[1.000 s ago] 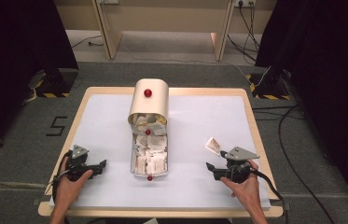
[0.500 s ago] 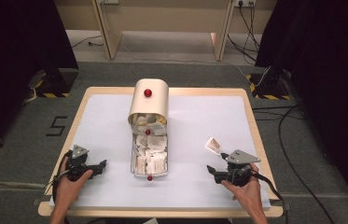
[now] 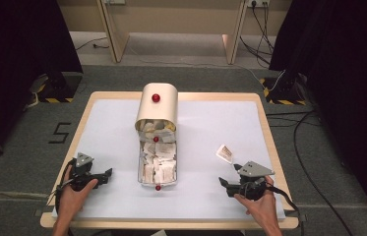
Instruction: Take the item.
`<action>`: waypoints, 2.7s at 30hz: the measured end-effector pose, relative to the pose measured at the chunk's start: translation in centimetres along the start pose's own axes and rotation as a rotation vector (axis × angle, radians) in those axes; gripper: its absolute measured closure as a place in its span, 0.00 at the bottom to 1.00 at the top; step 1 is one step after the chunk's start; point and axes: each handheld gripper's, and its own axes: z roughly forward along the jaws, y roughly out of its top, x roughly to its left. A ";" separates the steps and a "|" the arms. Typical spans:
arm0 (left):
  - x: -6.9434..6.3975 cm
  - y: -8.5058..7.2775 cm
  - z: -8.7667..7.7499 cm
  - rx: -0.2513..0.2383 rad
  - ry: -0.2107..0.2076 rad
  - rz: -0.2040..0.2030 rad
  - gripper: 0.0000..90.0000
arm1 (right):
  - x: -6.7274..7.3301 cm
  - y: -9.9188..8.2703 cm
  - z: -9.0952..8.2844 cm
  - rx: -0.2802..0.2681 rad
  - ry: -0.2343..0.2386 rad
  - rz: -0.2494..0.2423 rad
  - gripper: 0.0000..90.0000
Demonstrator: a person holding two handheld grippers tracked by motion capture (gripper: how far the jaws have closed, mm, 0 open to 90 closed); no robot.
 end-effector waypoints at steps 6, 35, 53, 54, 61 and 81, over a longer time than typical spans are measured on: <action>0.0 0.0 0.0 0.000 0.000 0.000 0.13 | 0.1 -0.4 -0.3 -0.004 0.011 0.011 0.31; 0.0 0.0 0.0 0.002 0.001 0.003 0.13 | -0.1 -2.7 -1.4 0.026 0.028 0.052 0.26; 0.0 0.0 0.0 0.002 0.001 0.003 0.13 | -0.7 -3.9 -1.4 0.054 0.047 0.094 0.25; 0.0 0.0 0.0 0.002 0.001 0.003 0.13 | -0.8 -3.9 -1.4 0.060 0.043 0.089 0.25; 0.0 0.0 0.0 0.002 0.001 0.003 0.13 | -1.0 -4.7 -0.8 0.095 0.055 0.105 0.25; 0.0 0.0 0.0 0.002 0.002 0.004 0.13 | -0.5 -5.5 -0.1 0.118 0.071 0.011 0.14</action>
